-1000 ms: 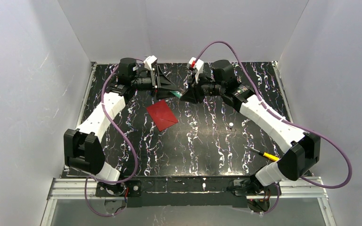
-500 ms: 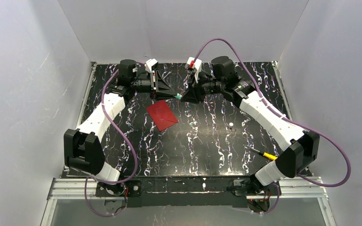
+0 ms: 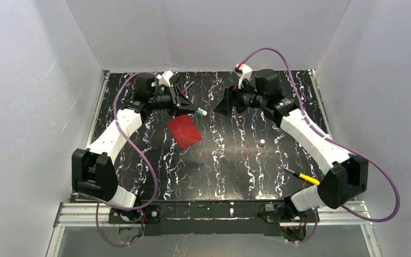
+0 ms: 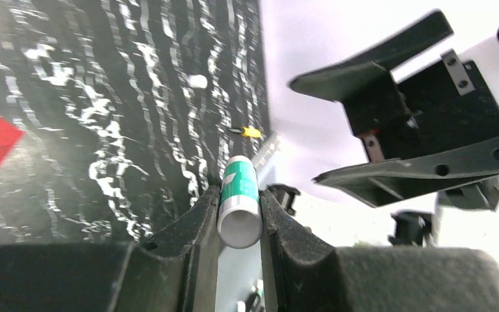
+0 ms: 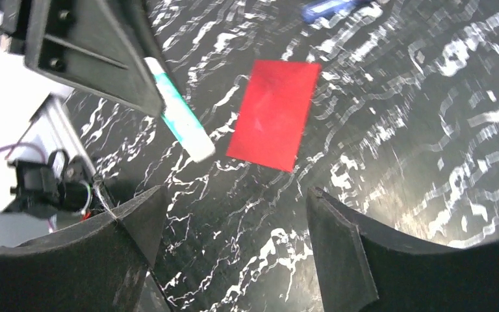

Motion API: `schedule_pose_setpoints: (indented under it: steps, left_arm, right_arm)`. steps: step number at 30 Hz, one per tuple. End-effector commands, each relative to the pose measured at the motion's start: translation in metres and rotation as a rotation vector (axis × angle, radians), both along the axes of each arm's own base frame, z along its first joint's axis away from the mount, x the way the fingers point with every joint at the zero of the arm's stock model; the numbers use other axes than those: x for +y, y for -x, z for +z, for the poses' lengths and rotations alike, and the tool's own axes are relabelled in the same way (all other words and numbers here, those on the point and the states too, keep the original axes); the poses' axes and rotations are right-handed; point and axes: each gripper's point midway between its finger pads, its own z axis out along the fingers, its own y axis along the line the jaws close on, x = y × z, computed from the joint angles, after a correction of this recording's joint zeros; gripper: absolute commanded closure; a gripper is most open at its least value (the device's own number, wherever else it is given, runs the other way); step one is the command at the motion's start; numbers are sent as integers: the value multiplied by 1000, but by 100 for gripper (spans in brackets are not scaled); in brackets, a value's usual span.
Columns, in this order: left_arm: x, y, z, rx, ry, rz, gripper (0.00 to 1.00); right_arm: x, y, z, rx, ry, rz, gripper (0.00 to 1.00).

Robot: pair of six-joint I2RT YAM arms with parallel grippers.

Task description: Place the letter into the envelope and seal it

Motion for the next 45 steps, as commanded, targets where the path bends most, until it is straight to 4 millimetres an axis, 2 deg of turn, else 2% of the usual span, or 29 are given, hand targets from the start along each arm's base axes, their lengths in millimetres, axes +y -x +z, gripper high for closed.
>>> schedule_pose_setpoints:
  steps: [1, 2, 4, 6, 8, 10, 16, 20, 23, 28, 35, 45]
  left_arm:
    - [25, -23, -15, -114, -145, 193, 100]
    - [28, -24, -20, -122, -157, 208, 100]
    - [30, -24, -20, -150, -164, 224, 100]
    - [33, -23, -20, -167, -168, 232, 100]
    - [35, -22, -22, -169, -179, 237, 100]
    - [34, -21, -25, -161, -180, 235, 100]
    - [29, -19, -31, -112, -153, 212, 100]
    - [27, -17, -34, -93, -148, 199, 100]
    - [27, -16, -36, -84, -147, 192, 100]
    - [29, -15, -39, -70, -163, 195, 100]
    - [35, -16, -39, -81, -202, 212, 100]
    - [34, -15, -42, -73, -202, 213, 100]
  right_arm:
    - [-38, -21, -2, 83, -20, -339, 16]
    - [-53, -24, -19, 121, 43, -428, 18]
    - [-98, -28, -56, 182, 221, -654, 21]
    - [-146, -19, -87, 247, 400, -854, 22]
    - [-175, -8, -106, 280, 515, -939, 22]
    - [-191, 1, -120, 297, 570, -976, 22]
    - [-209, 13, -162, 384, 664, -980, 23]
    - [-211, 15, -192, 451, 682, -955, 33]
    - [-213, 8, -207, 465, 661, -958, 43]
    - [-211, -5, -226, 503, 644, -940, 43]
    - [-203, -11, -240, 529, 621, -880, 42]
    - [-208, -18, -247, 554, 653, -869, 64]
